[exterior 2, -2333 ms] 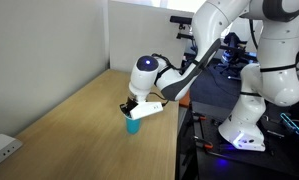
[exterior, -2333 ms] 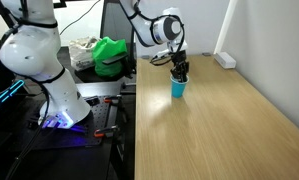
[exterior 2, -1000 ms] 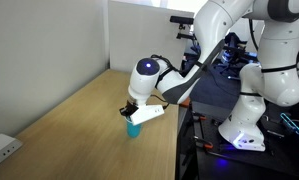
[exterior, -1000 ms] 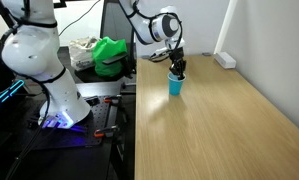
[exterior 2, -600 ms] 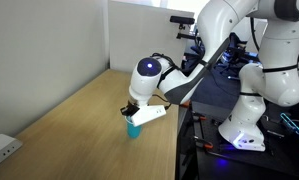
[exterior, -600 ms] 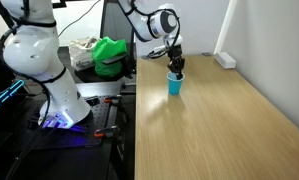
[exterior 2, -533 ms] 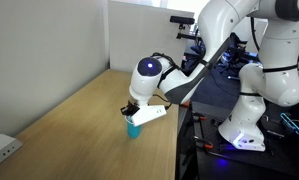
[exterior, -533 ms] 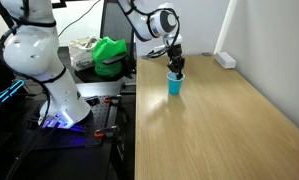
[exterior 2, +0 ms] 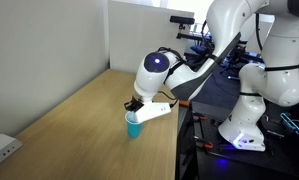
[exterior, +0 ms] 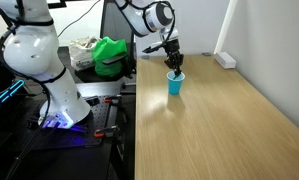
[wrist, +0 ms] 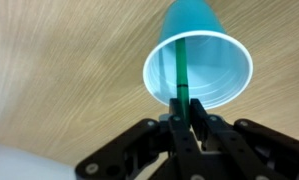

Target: Pick up the pen from the cup and put it on table

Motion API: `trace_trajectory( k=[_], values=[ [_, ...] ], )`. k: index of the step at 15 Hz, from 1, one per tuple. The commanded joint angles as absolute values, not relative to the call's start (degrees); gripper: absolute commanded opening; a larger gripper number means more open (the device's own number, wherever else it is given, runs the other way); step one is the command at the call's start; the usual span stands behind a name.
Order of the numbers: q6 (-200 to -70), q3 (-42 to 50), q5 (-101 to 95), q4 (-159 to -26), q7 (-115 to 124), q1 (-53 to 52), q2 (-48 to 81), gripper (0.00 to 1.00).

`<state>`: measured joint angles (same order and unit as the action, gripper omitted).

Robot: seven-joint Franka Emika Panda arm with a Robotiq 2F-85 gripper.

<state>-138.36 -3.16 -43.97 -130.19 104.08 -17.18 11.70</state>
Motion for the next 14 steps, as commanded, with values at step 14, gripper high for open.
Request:
trace_trajectory(
  k=[14],
  values=[
    [-137.29,-9.32,-48.47,-145.7,125.09,-11.35,-10.08,0.04]
  ],
)
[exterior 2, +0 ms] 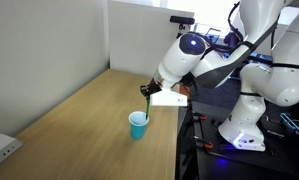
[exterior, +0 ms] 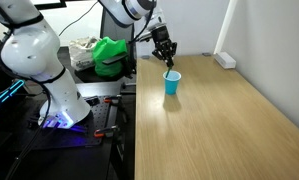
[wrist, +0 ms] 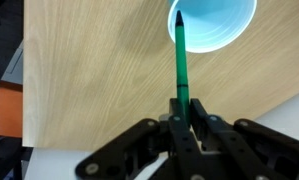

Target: Pick up the pen from the cup and put it on table

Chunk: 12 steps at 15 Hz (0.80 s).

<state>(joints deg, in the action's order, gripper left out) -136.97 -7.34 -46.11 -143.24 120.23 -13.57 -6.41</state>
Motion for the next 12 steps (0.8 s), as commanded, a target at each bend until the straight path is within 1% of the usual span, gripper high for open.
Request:
trace_trajectory(
  k=[1,6,12],
  values=[
    [-137.45,-9.68,-49.23,-145.98,126.54,-10.91,-10.54,0.04],
    [-138.68,-10.23,-51.63,-147.8,133.56,-9.18,-13.03,0.04],
    [-144.53,-8.56,-53.39,-151.24,140.42,-5.5,-15.07,0.04]
  ],
)
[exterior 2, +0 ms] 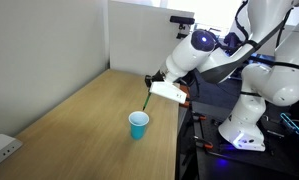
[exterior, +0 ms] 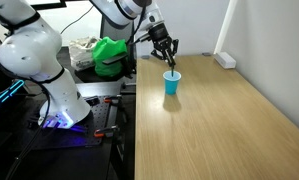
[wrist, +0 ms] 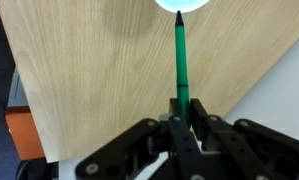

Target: Pick up the pen from the cup and put it on table

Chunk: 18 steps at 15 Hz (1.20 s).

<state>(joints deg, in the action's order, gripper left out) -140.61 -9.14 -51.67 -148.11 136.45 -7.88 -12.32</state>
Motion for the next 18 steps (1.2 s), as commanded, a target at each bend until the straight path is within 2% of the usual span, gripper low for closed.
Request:
trace_trajectory(
  k=[1,10,18],
  values=[
    [-145.59,-8.22,-53.5,-151.73,141.01,-4.72,-15.35,0.04],
    [-155.68,-1.95,-52.85,-151.78,140.65,1.86,-13.09,0.04],
    [-168.76,5.87,-50.55,-148.8,136.26,4.58,-5.57,0.04]
  ],
)
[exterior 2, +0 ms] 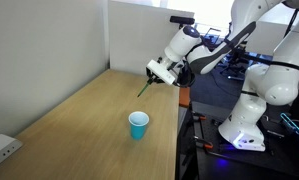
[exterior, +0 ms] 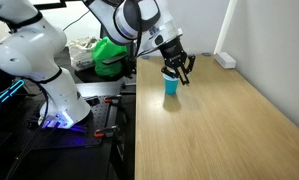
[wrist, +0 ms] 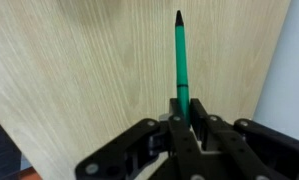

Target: Pick up the pen from the cup and put it on table

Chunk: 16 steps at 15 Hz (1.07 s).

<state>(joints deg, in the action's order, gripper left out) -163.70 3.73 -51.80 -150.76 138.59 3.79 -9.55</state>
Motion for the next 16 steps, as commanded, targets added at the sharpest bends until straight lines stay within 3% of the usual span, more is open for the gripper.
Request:
trace_trajectory(
  k=[1,8,12,14,15,16],
  values=[
    [-170.36,6.77,-49.81,-148.34,135.43,4.63,-4.23,0.04],
    [-184.34,9.36,-36.46,-146.26,122.48,5.11,7.23,0.04],
    [-190.37,4.28,-21.82,-146.64,110.71,7.45,13.43,0.04],
    [-190.29,-4.03,-28.12,-144.7,114.94,16.7,15.57,0.04],
    [-190.07,-6.65,-28.82,-143.87,114.77,19.43,16.51,0.4],
    [-189.12,-9.16,-29.19,-143.45,114.61,22.0,16.65,0.42]
  ],
)
